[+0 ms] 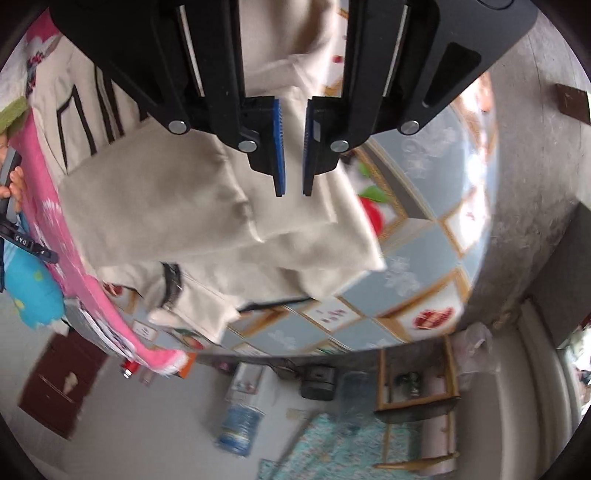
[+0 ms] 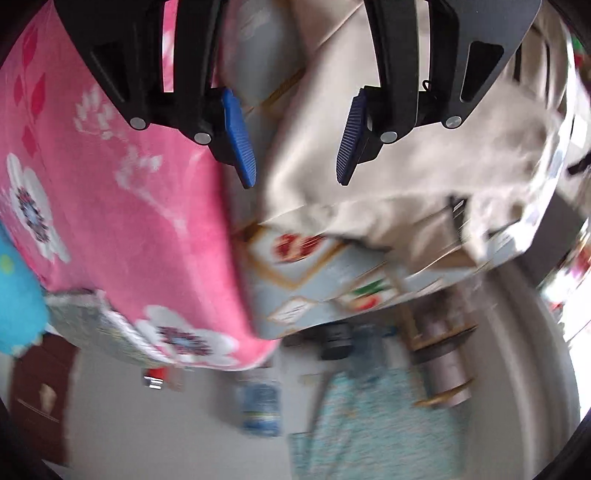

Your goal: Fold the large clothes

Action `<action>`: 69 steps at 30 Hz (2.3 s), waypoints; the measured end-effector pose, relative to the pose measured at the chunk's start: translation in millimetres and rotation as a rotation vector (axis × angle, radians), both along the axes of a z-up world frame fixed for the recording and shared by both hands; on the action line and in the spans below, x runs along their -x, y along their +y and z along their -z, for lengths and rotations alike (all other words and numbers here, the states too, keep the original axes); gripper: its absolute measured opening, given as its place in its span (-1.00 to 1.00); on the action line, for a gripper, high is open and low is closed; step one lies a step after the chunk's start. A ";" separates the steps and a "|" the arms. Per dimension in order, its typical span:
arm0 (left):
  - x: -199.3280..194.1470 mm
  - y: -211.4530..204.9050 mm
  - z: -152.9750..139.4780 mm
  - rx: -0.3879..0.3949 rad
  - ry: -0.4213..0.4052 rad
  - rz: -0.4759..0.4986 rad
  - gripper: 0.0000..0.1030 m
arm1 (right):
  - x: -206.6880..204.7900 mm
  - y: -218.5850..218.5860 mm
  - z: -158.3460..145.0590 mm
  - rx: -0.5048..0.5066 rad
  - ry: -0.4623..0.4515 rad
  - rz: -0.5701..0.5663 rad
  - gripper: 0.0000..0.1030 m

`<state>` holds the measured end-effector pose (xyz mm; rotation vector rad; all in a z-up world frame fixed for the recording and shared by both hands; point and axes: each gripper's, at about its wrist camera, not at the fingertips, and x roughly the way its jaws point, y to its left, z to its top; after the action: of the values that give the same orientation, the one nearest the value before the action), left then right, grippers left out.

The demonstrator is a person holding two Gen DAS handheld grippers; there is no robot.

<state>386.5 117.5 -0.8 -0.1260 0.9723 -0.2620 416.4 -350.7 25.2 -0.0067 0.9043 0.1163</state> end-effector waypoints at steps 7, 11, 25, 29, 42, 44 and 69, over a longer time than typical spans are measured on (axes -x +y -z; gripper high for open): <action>3.6 -16.6 26.8 -0.029 0.092 -0.023 -0.60 | 17.8 30.5 50.6 0.138 0.148 -0.034 -0.12; 34.7 -2.0 -8.1 -0.036 0.032 -0.039 -0.39 | 59.0 41.3 7.3 0.062 0.075 -0.039 0.16; 243.7 25.5 13.1 0.006 0.063 -0.107 -0.02 | 276.8 76.7 41.3 0.021 0.093 0.044 0.54; 275.4 15.9 33.3 -0.006 0.076 -0.111 0.02 | 312.2 73.7 57.9 0.043 0.119 0.076 0.54; 295.1 10.6 43.3 -0.044 0.021 -0.173 -0.11 | 321.9 -21.7 53.5 -0.109 0.042 0.276 0.68; 295.9 11.2 43.1 -0.028 0.018 -0.170 -0.29 | 318.3 -23.1 60.8 -0.123 0.066 0.272 0.60; 305.0 8.1 3.7 -0.014 -0.123 -0.094 -0.93 | 329.1 -3.7 28.0 -0.258 0.004 0.197 -0.82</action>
<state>81.5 125.6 -4.5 -0.1406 0.8434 -0.1744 87.3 -354.5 -2.8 0.3217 0.8836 0.0487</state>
